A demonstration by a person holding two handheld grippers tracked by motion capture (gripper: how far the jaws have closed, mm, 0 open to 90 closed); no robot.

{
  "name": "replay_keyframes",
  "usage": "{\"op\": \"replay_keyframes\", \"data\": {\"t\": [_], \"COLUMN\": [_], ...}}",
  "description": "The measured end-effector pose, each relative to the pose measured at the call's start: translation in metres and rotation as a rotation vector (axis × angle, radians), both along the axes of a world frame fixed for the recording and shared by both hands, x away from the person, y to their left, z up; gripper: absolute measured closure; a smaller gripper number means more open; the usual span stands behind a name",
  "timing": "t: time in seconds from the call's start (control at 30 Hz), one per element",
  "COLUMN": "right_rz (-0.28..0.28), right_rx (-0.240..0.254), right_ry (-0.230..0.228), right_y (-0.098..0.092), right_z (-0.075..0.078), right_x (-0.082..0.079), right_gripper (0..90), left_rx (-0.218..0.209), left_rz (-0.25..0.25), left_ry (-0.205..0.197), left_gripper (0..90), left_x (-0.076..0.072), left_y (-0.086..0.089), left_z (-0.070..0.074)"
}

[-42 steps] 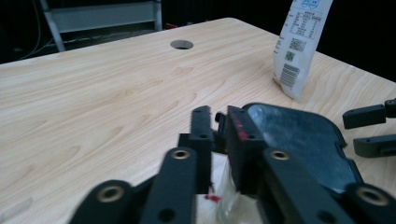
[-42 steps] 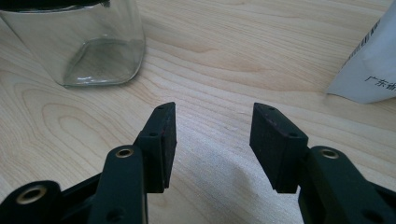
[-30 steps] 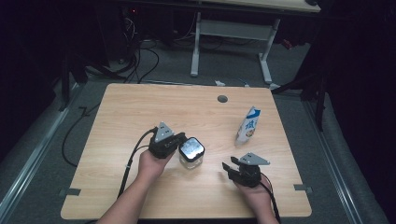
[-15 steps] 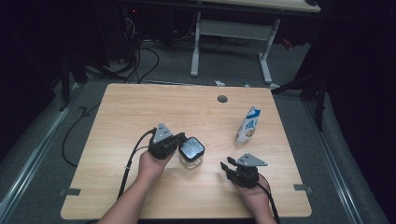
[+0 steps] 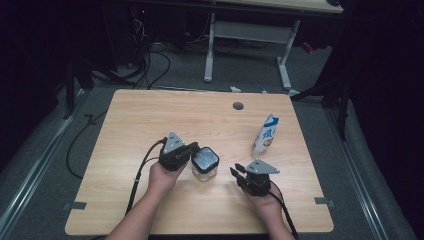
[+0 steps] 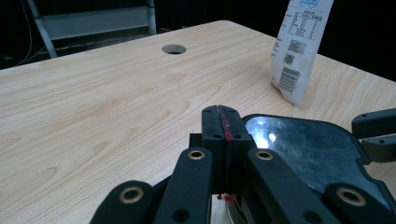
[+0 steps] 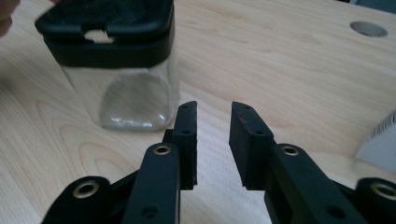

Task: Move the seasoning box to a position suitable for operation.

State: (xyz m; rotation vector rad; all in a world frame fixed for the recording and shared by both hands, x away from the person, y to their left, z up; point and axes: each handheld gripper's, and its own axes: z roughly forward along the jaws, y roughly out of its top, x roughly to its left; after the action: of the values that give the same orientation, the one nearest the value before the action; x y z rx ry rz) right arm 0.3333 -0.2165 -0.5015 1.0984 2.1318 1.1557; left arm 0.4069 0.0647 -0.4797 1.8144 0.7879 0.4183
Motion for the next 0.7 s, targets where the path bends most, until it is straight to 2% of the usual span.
{"op": "replay_keyframes", "data": {"t": [0.1, 0.13, 0.17, 0.2, 0.3, 0.37, 0.6, 0.7], "right_rz": [0.012, 0.019, 0.019, 0.025, 0.033, 0.045, 0.085, 0.093], "right_rx": [-0.003, 0.002, 0.002, 0.008, 0.009, -0.008, -0.019, -0.007], "right_ry": [-0.013, -0.02, -0.02, -0.025, -0.031, -0.029, -0.027, -0.029], "right_y": [0.006, 0.01, 0.01, 0.012, 0.017, 0.022, 0.032, 0.033], "right_z": [0.008, 0.012, 0.012, 0.014, 0.017, 0.016, 0.01, 0.011], "right_x": [0.006, 0.009, 0.009, 0.011, 0.015, 0.015, 0.007, 0.006], "right_gripper": [79.3, 85.4, 85.4, 89.3, 90.0, 90.0, 89.9, 90.0], "left_rx": [-0.008, -0.007, -0.007, -0.007, -0.006, -0.009, -0.015, -0.016], "left_rz": [0.003, 0.003, 0.003, 0.002, 0.005, 0.006, 0.014, 0.017], "left_ry": [0.003, 0.003, 0.002, 0.002, 0.003, 0.004, 0.005, 0.009], "left_gripper": [90.0, 90.0, 90.0, 90.0, 90.0, 90.0, 90.0, 90.0], "left_x": [0.0, 0.0, 0.0, 0.0, 0.0, 0.0, -0.001, -0.001], "left_y": [0.0, 0.0, 0.0, 0.0, 0.0, 0.0, 0.0, -0.001], "left_z": [0.0, 0.0, 0.0, 0.0, 0.0, -0.001, -0.001, -0.001]}}
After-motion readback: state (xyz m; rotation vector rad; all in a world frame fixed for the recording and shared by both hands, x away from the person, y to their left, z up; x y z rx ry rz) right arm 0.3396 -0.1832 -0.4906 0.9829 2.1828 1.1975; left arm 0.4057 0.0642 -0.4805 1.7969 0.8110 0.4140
